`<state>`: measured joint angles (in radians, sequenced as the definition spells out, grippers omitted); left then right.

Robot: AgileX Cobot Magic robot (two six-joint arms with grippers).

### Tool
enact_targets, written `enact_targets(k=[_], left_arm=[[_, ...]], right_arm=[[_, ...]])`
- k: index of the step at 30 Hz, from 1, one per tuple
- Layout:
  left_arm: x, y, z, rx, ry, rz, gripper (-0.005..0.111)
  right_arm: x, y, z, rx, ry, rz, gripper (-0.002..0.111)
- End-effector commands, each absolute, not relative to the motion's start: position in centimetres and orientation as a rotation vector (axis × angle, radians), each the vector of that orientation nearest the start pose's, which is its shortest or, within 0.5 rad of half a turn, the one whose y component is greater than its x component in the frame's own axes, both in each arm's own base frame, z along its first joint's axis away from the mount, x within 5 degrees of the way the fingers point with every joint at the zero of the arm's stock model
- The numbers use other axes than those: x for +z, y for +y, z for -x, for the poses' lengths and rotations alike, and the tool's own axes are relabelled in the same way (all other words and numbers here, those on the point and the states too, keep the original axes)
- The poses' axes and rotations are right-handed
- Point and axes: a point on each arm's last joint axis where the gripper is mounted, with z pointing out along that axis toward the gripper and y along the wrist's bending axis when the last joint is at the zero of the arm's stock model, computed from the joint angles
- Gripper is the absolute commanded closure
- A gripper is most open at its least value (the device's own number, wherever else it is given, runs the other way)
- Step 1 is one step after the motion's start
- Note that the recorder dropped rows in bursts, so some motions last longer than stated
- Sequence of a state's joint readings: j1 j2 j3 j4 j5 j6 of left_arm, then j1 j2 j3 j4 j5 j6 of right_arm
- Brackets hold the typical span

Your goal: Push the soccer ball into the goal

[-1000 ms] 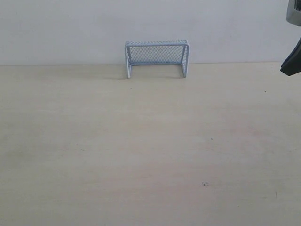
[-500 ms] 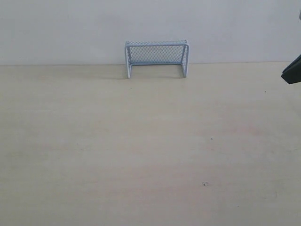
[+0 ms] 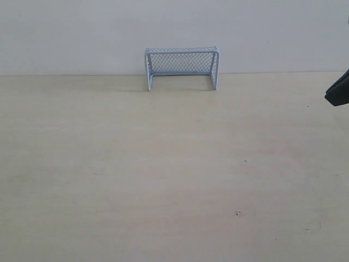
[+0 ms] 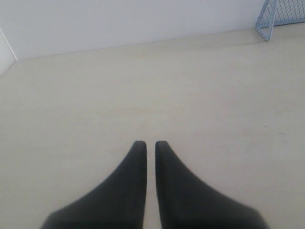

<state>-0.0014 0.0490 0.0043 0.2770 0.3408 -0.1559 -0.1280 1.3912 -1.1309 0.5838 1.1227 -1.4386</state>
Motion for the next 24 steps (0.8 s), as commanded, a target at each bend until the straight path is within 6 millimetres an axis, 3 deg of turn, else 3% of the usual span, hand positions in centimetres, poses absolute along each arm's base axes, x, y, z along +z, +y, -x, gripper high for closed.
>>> enact_targets(k=[1,7,13,18,24], left_arm=[[18.1,0.8,-5.7,0.145,1.864,-0.036,0.100],[18.1,0.8,-5.7,0.145,1.864,-0.036,0.100],[18.1,0.8,-5.7,0.145,1.864,-0.036,0.100],[18.1,0.8,-5.7,0.145,1.864,-0.036,0.100],[18.1,0.8,-5.7,0.145,1.864,-0.036,0.100]], right_arm=[[31.4,1.2,-26.7,0.279,2.149,1.353,0.108],[31.5,1.4,-26.7,0.313,2.141,1.322,0.108],[31.6,1.3,-26.9,0.348,2.242,1.133,0.108],[32.8,1.3,-26.8,0.354,2.268,0.902,0.108],[34.4,1.6,-26.0,0.359,2.203,0.843,0.108]])
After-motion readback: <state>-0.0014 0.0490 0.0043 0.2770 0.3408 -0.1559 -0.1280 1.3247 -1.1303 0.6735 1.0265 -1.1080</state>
